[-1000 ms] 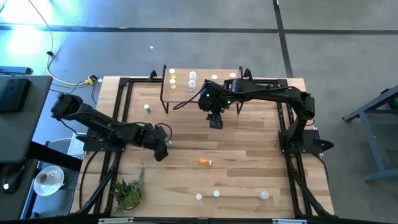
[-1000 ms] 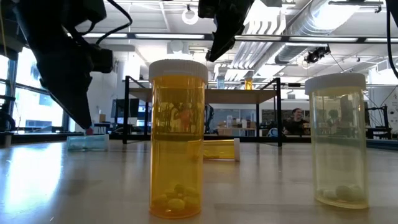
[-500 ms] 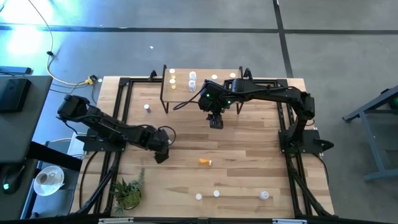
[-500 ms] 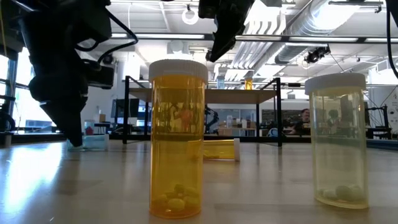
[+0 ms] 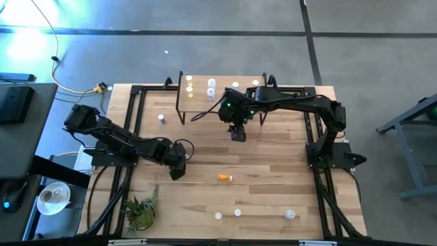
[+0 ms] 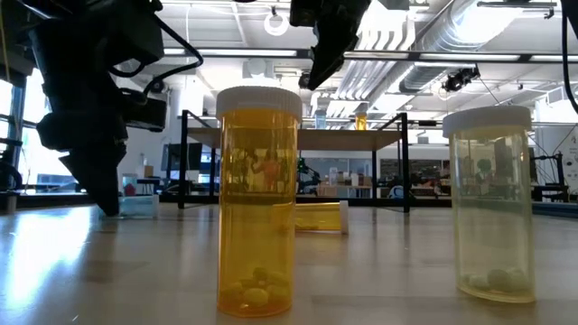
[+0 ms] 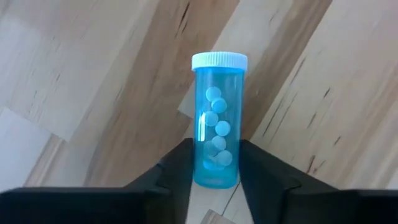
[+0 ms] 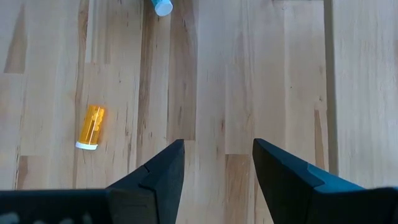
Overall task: Pick and place medicine bottles onto shelf by color
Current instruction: Put the bottom blue pill bottle into the shelf aligned with the blue pill bottle
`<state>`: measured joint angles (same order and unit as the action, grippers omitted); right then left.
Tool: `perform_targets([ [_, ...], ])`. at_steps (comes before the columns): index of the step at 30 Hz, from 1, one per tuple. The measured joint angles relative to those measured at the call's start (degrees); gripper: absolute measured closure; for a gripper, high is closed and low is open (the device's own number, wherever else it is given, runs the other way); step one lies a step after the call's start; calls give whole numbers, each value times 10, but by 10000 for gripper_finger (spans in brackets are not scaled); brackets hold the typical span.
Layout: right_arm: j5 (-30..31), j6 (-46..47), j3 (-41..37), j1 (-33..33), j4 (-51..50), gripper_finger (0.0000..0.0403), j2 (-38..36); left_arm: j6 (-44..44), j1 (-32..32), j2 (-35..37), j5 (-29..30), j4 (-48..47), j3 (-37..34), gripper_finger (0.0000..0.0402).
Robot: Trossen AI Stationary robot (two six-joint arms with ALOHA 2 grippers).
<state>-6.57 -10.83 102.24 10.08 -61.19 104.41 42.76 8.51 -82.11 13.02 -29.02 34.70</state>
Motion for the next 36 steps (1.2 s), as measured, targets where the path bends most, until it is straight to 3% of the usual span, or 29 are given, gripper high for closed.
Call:
perform_targets([
  [5,18,-3,14,0,-12,221,-12,-14,0,0,0,12,0,328],
  [10,39,-8,24,0,-10,221,-50,-38,0,0,-13,47,0,315],
  [19,36,9,-10,-5,23,221,-148,-132,-27,0,-68,218,0,311],
  [25,36,28,-165,-20,111,221,-222,-210,-57,0,-76,338,0,311],
  [29,35,59,-279,-28,227,221,-268,-250,-81,0,-105,407,0,311],
  [36,35,60,-396,-39,398,221,-290,-293,-119,0,-150,520,0,311],
])
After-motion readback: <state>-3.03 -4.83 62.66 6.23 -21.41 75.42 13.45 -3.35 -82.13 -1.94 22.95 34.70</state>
